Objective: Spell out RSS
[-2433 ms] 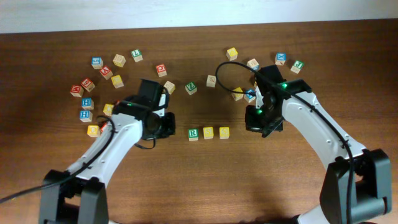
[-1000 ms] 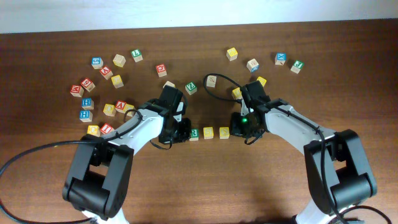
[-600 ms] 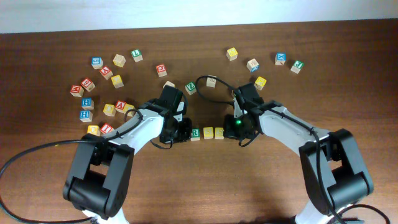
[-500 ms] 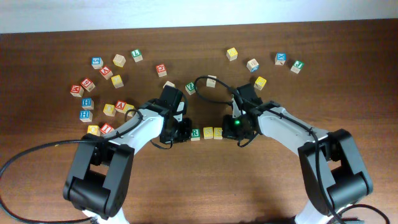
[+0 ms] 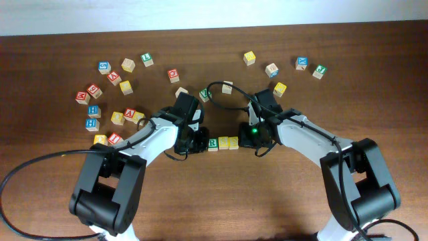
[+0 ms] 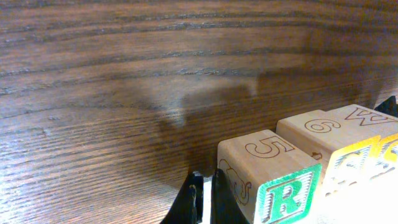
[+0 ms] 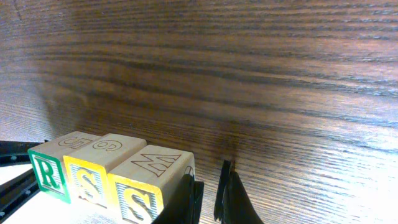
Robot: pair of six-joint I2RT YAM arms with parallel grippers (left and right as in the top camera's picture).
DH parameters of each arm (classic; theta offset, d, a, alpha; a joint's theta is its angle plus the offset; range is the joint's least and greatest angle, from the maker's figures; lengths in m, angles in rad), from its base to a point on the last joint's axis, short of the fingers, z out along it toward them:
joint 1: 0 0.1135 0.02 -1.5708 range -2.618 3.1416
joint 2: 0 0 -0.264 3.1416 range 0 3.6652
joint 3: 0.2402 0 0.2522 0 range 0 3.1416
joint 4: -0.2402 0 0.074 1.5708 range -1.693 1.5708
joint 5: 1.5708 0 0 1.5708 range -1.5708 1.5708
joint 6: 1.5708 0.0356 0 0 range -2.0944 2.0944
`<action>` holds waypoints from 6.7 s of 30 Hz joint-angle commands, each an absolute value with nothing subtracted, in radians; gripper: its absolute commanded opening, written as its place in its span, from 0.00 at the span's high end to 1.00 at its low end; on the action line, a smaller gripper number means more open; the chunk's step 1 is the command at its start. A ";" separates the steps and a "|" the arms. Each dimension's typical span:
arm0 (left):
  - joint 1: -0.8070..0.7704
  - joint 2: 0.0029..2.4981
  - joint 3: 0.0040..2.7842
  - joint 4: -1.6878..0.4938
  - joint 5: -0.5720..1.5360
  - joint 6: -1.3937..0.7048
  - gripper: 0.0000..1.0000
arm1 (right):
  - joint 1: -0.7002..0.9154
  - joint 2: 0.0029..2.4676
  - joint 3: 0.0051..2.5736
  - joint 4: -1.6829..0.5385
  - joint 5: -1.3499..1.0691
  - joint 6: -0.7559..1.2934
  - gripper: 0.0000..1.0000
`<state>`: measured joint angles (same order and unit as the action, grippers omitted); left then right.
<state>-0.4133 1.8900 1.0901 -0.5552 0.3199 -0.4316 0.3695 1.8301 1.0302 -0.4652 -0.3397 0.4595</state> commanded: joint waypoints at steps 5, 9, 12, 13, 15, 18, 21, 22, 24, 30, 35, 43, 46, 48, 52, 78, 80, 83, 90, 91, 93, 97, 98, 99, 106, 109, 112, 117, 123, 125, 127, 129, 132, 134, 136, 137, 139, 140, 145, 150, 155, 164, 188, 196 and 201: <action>-0.419 1.916 1.081 -0.541 0.347 -0.441 1.00 | 0.393 1.842 1.026 -0.468 -0.360 0.451 0.96; -0.419 1.916 1.081 -0.532 0.353 -0.441 1.00 | 0.417 1.842 1.026 -0.467 -0.355 0.454 0.96; -0.419 1.916 1.081 -0.532 0.352 -0.441 1.00 | 0.419 1.842 1.026 -0.467 -0.344 0.454 0.96; -0.419 1.916 1.081 -0.532 0.352 -0.441 1.00 | 0.419 1.842 1.026 -0.467 -0.335 0.454 0.96; -0.419 1.916 1.081 -0.536 0.347 -0.441 1.00 | 0.419 1.842 1.026 -0.468 -0.324 0.453 0.96; -0.419 1.916 1.081 -0.560 0.328 -0.441 1.00 | 0.418 1.842 1.026 -0.467 -0.302 0.453 0.96; -0.419 1.916 1.081 -0.596 0.286 -0.441 1.00 | 0.418 1.842 1.028 -0.464 -0.274 0.449 0.96; -0.417 1.916 1.082 -0.600 0.274 -0.441 1.00 | 0.417 1.842 1.031 -0.471 -0.255 0.449 0.96; -0.412 1.914 1.083 -0.612 0.249 -0.441 1.00 | 0.413 1.842 1.052 -0.509 -0.233 0.442 0.96; -0.350 1.909 1.098 -0.643 0.246 -0.440 1.00 | 0.391 1.841 1.169 -0.677 -0.205 0.419 0.96; -0.268 1.889 1.137 -0.704 0.239 -0.414 1.00 | 0.393 1.841 1.314 -0.820 -0.178 0.374 0.96; -0.156 1.884 1.148 -0.720 0.238 -0.414 1.00 | 0.451 1.844 1.475 -0.832 -0.205 0.355 0.96; -0.156 1.884 1.148 -0.719 0.238 -0.420 1.00 | 0.493 1.869 1.475 -0.796 -0.201 0.373 0.96; -0.154 1.884 1.148 -0.715 0.239 -0.435 1.00 | 0.519 1.898 1.475 -0.772 -0.195 0.397 0.96; -0.136 1.884 1.148 -0.731 0.239 -0.441 1.00 | 0.543 1.961 1.475 -0.736 -0.190 0.408 0.96; -0.076 1.884 1.147 -0.772 0.239 -0.432 1.00 | 0.550 2.041 1.474 -0.759 -0.186 0.428 0.96; -0.076 1.884 1.147 -0.773 0.239 -0.432 1.00 | 0.551 2.065 1.474 -0.758 -0.187 0.428 0.96; -0.076 1.884 1.147 -0.773 0.239 -0.429 1.00 | 0.551 2.083 1.474 -0.758 -0.187 0.428 0.96; -0.076 1.884 1.147 -0.772 0.238 -0.429 1.00 | 0.551 2.085 1.474 -0.743 -0.187 0.428 0.96; -0.076 1.884 1.147 -0.772 0.238 -0.429 1.00 | 0.551 2.085 1.474 -0.743 -0.188 0.428 0.96; -0.076 1.884 1.147 -0.772 0.238 -0.429 1.00 | 0.550 2.085 1.474 -0.744 -0.188 0.427 0.96; -0.076 1.884 1.147 -0.772 0.239 -0.429 1.00 | 0.551 2.085 1.474 -0.742 -0.191 0.428 0.96; -0.076 1.884 1.147 -0.772 0.238 -0.429 1.00 | 0.551 2.085 1.474 -0.743 -0.191 0.428 0.96; -0.076 1.884 1.147 -0.772 0.238 -0.429 1.00 | 0.551 2.085 1.474 -0.743 -0.196 0.428 0.96; -0.076 1.884 1.147 -0.772 0.239 -0.429 1.00 | 0.551 2.085 1.474 -0.751 -0.232 0.427 0.96; -0.076 1.884 1.147 -0.772 0.239 -0.429 1.00 | 0.551 2.085 1.474 -0.767 -0.232 0.427 0.96; -0.076 1.884 1.147 -0.771 0.239 -0.429 1.00 | 0.551 2.085 1.474 -0.770 -0.232 0.427 0.96; -0.076 1.884 1.147 -0.772 0.239 -0.429 1.00 | 0.551 2.085 1.474 -0.765 -0.231 0.427 0.96; -0.091 1.884 1.147 -0.772 0.239 -0.391 1.00 | 0.539 2.084 1.512 -0.758 -0.231 0.427 0.96; -0.113 1.884 1.147 -0.772 0.239 -0.392 1.00 | 0.521 2.082 1.576 -0.808 -0.228 0.427 0.96; -0.136 1.885 1.147 -0.772 0.239 -0.392 1.00 | 0.495 2.082 1.657 -0.890 -0.215 0.427 0.96; -0.163 1.884 1.147 -0.772 0.239 -0.392 1.00 | 0.464 2.082 1.731 -0.984 -0.191 0.427 0.96; -0.207 1.885 1.147 -0.764 0.239 -0.392 1.00 | 0.397 2.082 1.831 -1.188 -0.118 0.427 0.96; -0.231 1.885 1.147 -0.755 0.239 -0.392 1.00 | 0.362 2.082 1.837 -1.283 -0.091 0.426 0.96; -0.258 1.885 1.147 -0.741 0.239 -0.393 1.00 | 0.329 2.085 1.814 -1.362 -0.088 0.391 0.96; -0.272 1.885 1.147 -0.732 0.239 -0.397 1.00 | 0.321 2.084 1.794 -1.374 -0.089 0.376 0.96; -0.301 1.885 1.147 -0.711 0.239 -0.429 1.00 | 0.316 2.084 1.732 -1.364 -0.096 0.374 0.96; -0.315 1.885 1.147 -0.699 0.240 -0.448 1.00 | 0.321 2.085 1.699 -1.343 -0.109 0.374 0.96; -0.369 1.885 1.147 -0.646 0.243 -0.468 1.00 | 0.353 2.084 1.550 -1.209 -0.146 0.376 0.96; -0.403 1.885 1.147 -0.629 0.243 -0.483 1.00 | 0.353 2.084 1.442 -1.088 -0.273 0.382 0.96; -0.407 1.885 1.147 -0.616 0.252 -0.486 1.00 | 0.354 2.085 1.438 -1.060 -0.339 0.382 0.96; -0.413 1.885 1.147 -0.604 0.312 -0.485 1.00 | 0.354 2.084 1.438 -1.046 -0.375 0.382 0.96; -0.413 1.885 1.147 -0.603 0.363 -0.485 1.00 | 0.405 2.084 1.438 -1.013 -0.398 0.400 0.96; -0.410 1.885 1.148 -0.622 0.306 -0.485 1.00 | 0.405 2.082 1.439 -1.013 -0.369 0.400 0.96; -0.410 1.884 1.150 -0.652 0.230 -0.485 1.00 | 0.405 2.080 1.454 -1.020 -0.342 0.401 0.96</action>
<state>-0.4057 1.8927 1.1370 -0.6392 0.2913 -0.4767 0.3958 2.0827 1.4406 -1.0164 -0.3645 0.3931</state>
